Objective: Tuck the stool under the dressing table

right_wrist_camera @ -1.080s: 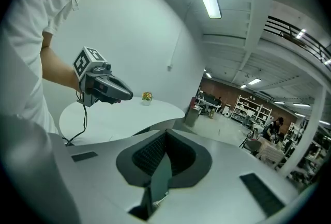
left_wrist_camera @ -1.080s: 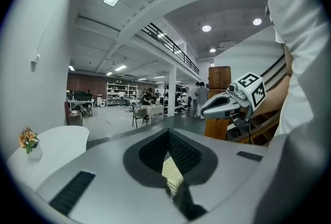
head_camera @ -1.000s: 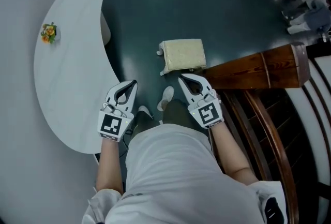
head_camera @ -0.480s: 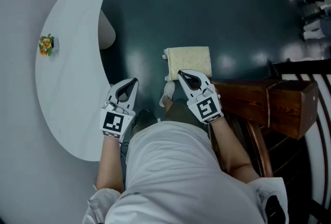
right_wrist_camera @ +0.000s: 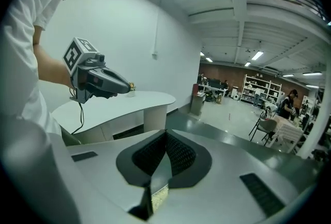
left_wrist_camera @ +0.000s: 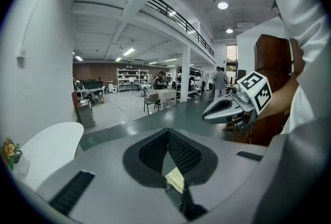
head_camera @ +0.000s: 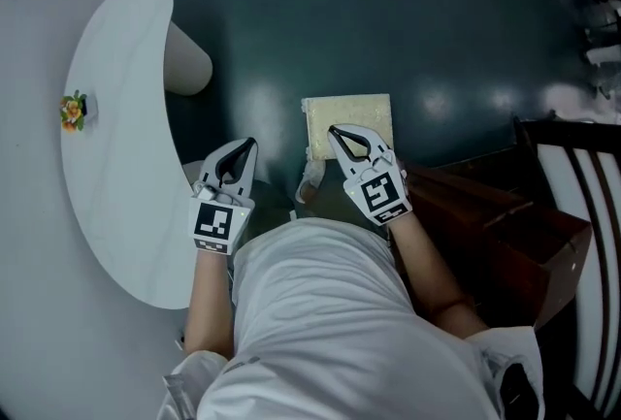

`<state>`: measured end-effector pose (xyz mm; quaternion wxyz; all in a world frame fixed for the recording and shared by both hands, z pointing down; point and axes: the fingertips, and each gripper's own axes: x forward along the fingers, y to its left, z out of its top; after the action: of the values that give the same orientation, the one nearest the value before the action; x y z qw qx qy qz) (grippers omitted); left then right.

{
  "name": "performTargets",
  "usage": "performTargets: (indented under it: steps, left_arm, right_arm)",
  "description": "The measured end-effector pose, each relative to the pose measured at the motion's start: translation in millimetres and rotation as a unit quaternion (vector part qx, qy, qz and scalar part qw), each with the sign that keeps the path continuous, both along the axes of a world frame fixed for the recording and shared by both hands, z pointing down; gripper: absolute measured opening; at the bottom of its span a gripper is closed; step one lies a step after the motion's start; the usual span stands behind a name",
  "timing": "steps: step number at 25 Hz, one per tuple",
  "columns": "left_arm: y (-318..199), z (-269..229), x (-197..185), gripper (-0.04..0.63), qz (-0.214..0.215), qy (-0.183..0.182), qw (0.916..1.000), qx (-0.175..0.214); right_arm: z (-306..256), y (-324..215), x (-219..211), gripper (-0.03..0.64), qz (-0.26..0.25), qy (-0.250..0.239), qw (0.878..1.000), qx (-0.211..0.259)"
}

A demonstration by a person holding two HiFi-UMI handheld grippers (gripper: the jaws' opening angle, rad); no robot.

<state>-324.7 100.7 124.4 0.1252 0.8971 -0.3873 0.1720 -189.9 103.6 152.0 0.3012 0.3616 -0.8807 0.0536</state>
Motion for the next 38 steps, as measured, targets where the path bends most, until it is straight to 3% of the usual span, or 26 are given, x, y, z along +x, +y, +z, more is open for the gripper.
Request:
performTargets:
  steps: [9,20,23,29,38]
  left_arm:
    - [-26.9,30.8,26.2,0.002,0.031,0.000,0.9987,-0.040]
    - [-62.8,79.4,38.4,0.003,0.076,0.024,0.9926,-0.091]
    - [-67.8,98.4,45.4,0.006,0.089,0.026,0.9898,-0.108]
    - [-69.7,145.5,61.8,0.072,0.107,0.026,0.9823,-0.152]
    - [-61.8,240.3,91.7,0.148,0.123,0.005,0.9704,-0.208]
  right_arm:
    - [26.9,-28.9,39.6,0.018,0.056,0.011,0.998,-0.032]
    - [96.8,-44.5,90.0,0.040,0.113,0.075,0.986,-0.099]
    - [124.3,-48.4,114.7,0.049,0.137,0.095,0.978,-0.122]
    - [172.9,-49.7,154.3,0.069,0.170,0.121,0.963,-0.174]
    - [275.0,-36.5,231.5,0.102,0.240,0.154,0.925,-0.249]
